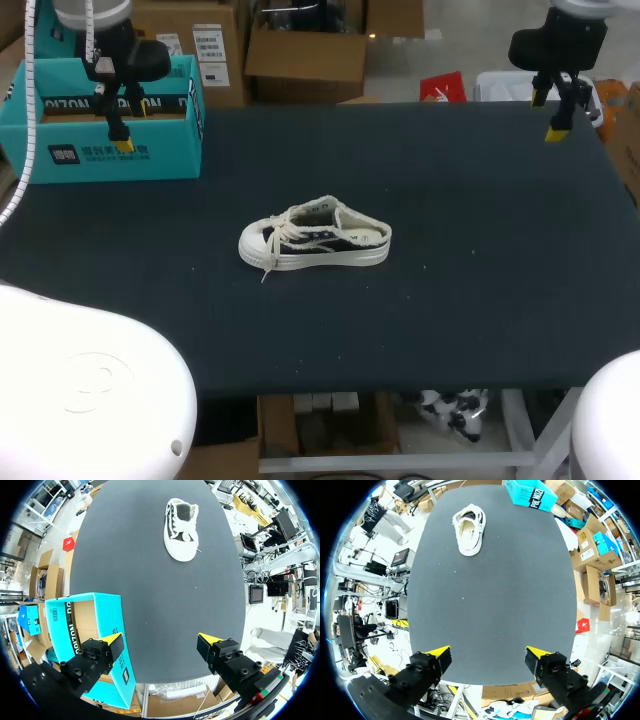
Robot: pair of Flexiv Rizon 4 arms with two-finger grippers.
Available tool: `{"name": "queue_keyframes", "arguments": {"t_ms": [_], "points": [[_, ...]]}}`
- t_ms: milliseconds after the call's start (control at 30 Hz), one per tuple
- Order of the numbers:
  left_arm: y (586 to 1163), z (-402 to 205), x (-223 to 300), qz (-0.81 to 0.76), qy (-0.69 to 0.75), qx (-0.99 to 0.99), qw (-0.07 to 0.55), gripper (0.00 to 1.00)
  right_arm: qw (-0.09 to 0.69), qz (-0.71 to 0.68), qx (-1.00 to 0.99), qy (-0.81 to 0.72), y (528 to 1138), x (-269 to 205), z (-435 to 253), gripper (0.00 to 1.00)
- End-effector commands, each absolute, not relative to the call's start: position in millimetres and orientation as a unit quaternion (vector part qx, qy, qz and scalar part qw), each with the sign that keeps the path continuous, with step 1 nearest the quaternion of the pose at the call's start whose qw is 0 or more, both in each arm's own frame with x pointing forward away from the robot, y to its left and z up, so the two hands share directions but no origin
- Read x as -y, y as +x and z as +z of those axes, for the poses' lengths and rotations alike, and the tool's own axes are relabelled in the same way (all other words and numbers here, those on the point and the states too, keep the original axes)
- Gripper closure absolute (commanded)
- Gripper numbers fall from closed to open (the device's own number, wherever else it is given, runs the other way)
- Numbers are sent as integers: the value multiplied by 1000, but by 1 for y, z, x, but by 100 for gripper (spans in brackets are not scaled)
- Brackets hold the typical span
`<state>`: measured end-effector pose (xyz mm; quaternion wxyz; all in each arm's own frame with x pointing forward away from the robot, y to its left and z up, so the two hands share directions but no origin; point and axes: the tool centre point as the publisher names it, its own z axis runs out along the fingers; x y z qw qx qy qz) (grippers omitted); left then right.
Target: Open the shoe tongue, take the insole out of the shoe, put the insole back into the shoe, and pack the shoe into the shoebox
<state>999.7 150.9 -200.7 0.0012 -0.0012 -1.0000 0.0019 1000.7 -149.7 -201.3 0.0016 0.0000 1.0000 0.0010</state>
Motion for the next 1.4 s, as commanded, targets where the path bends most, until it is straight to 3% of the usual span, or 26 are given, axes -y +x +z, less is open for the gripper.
{"name": "queue_keyframes", "arguments": {"t_ms": [33,733,867,1067,1400], "points": [[1000,-201,-150,1,-1,1000,1,0,0,0,-1000,0,1001,150,-200,0],[995,-198,-136,20,8,1000,-5,0,0,0,-1000,0,1001,150,-200,0],[986,-195,-124,32,63,997,-2,0,-3,56,-998,7,986,129,-214,0],[969,-195,-109,34,194,979,56,0,0,139,-990,14,957,88,-237,0],[934,-210,-85,26,312,946,79,0,10,228,-972,56,932,36,-280,0]]}}
